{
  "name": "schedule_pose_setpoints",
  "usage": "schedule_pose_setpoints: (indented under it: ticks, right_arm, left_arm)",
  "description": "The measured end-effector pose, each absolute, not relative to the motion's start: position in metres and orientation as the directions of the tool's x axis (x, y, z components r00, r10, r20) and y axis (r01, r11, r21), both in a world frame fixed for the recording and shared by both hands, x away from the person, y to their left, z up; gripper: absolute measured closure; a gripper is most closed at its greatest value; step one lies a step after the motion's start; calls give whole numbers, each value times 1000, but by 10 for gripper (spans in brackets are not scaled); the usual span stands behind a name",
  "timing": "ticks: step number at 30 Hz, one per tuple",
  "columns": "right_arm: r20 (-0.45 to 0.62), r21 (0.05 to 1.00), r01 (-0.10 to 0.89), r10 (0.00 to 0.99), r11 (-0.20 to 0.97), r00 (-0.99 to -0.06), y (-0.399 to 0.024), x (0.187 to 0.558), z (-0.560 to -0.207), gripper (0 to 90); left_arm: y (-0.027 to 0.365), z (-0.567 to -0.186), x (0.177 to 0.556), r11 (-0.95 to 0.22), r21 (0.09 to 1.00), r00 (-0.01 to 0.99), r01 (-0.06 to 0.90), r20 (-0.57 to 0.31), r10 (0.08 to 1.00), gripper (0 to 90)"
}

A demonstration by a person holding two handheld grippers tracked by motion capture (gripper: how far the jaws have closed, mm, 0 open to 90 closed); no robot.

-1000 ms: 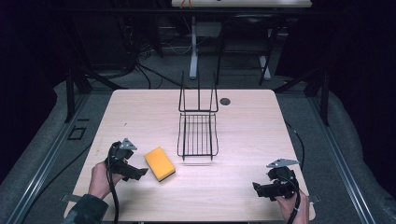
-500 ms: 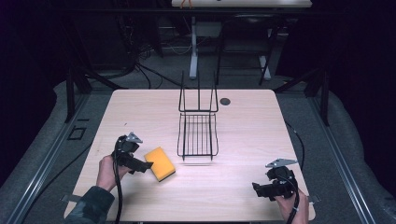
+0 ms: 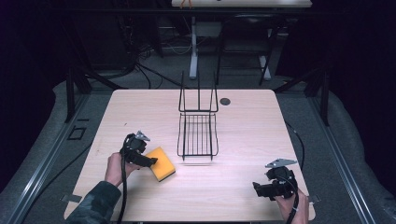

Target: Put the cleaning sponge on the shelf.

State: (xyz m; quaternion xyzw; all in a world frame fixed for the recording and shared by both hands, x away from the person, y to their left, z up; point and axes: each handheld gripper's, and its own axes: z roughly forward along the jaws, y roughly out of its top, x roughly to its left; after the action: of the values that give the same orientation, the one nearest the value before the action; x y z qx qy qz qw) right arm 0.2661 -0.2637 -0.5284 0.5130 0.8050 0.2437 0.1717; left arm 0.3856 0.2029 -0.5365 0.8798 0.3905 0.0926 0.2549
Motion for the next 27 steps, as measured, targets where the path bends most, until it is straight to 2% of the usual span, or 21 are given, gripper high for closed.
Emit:
schedule_pose_setpoints:
  ticks: [3,13,19,27]
  right_arm:
    - [-33,573,737,909,357,-415,-263,265,-527,134]
    - [-55,577,726,904,375,-423,-260,263,-526,180]
    - [-59,559,736,904,382,-424,-260,263,-528,193]
    - [-67,558,732,900,392,-431,-260,262,-527,202]
  left_arm:
    - [203,-538,386,-574,509,692,641,-58,720,414]
    - [205,-541,385,-530,512,662,676,-106,742,574]
    - [202,-541,382,-537,516,662,668,-82,745,650]
    - [203,-539,381,-529,527,658,665,-78,749,698]
